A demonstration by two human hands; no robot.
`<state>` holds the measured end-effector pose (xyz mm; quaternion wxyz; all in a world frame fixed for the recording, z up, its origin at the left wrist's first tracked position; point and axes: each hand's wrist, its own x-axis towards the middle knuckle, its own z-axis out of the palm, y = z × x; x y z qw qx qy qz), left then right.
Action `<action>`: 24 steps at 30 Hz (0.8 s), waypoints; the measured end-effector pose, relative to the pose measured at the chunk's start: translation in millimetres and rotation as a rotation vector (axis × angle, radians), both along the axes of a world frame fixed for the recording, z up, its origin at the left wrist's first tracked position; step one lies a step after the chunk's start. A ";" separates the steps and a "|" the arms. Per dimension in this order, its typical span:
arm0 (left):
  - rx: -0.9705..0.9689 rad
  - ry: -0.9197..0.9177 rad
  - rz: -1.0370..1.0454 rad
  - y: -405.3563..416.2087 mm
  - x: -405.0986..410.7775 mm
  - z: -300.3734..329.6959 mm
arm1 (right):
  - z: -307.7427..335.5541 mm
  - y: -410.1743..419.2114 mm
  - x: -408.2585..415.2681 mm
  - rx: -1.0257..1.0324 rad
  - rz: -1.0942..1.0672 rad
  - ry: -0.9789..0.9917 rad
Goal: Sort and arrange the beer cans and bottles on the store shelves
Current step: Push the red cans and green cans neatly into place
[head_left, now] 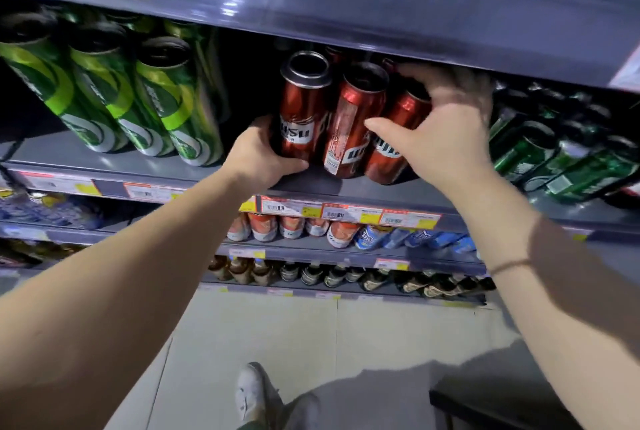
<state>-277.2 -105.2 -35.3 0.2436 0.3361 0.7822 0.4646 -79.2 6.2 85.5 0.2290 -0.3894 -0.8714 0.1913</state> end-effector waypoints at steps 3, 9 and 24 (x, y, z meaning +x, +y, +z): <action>-0.031 0.062 -0.013 4.4 -1.5 -8.5 | 10.3 7.2 -18.2 -0.053 0.041 -0.236; -0.053 0.116 0.042 6.1 0.6 -17.2 | 12.3 12.4 -42.6 -0.123 0.063 -0.259; -0.041 0.073 0.030 4.4 -3.4 -19.9 | 7.5 36.3 -31.4 -0.031 0.154 -0.170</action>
